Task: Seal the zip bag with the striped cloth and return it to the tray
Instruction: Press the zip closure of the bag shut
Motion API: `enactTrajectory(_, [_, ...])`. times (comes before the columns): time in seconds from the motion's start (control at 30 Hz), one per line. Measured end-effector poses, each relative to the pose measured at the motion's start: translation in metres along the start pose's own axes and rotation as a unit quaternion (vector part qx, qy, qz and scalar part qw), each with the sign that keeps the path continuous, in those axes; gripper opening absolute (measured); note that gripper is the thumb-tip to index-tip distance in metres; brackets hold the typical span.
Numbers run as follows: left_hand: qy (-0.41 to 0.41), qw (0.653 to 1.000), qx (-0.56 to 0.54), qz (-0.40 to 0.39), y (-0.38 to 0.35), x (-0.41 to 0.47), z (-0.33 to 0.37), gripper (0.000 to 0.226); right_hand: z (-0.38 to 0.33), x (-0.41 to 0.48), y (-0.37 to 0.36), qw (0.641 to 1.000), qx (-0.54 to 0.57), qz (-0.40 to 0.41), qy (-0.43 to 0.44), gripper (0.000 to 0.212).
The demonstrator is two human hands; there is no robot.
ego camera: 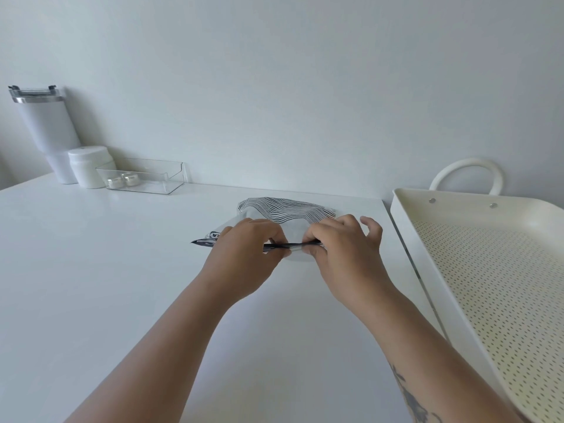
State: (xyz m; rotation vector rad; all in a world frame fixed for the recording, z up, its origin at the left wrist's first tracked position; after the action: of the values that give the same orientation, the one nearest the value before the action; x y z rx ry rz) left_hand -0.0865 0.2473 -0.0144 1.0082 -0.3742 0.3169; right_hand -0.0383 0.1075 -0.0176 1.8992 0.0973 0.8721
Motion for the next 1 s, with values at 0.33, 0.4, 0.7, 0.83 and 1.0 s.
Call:
enactTrajectory(0.33, [-0.012, 1.0, -0.003, -0.001, -0.001, 0.0, 0.007, 0.006, 0.003, 0.0, 0.002, 0.997, 0.076, 0.008, -0.003, 0.005])
enactTrajectory(0.4, [-0.009, 1.0, -0.004, 0.001, -0.002, 0.0, 0.006, 0.006, 0.004, 0.0, 0.004, 0.996, 0.083, 0.01, -0.007, 0.002])
enactTrajectory(0.7, [0.027, 0.998, -0.048, 0.012, 0.002, 0.002, -0.006, 0.003, 0.021, 0.001, 0.009, 0.977, 0.198, 0.005, -0.072, 0.004])
enactTrajectory(0.83, [0.013, 0.999, -0.041, 0.008, 0.0, 0.001, -0.001, 0.005, 0.018, 0.002, 0.008, 0.974, 0.215, -0.004, -0.066, 0.007])
enactTrajectory(1.0, [0.008, 0.999, -0.032, 0.016, -0.002, 0.001, 0.003, 0.006, 0.02, 0.0, 0.003, 0.963, 0.259, -0.015, -0.072, 0.006])
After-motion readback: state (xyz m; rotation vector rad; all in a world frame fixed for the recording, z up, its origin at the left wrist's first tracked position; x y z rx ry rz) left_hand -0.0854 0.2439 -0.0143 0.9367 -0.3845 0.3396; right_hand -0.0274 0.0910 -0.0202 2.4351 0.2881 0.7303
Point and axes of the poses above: each hand's wrist, its own x-axis towards the middle knuckle, its own y-axis out of the back of the hand, z = x × y, the point moved 6 cm from there along x, towards the middle knuckle, and after that the axes turned 1 degree about -y, right-handed, at the moved point
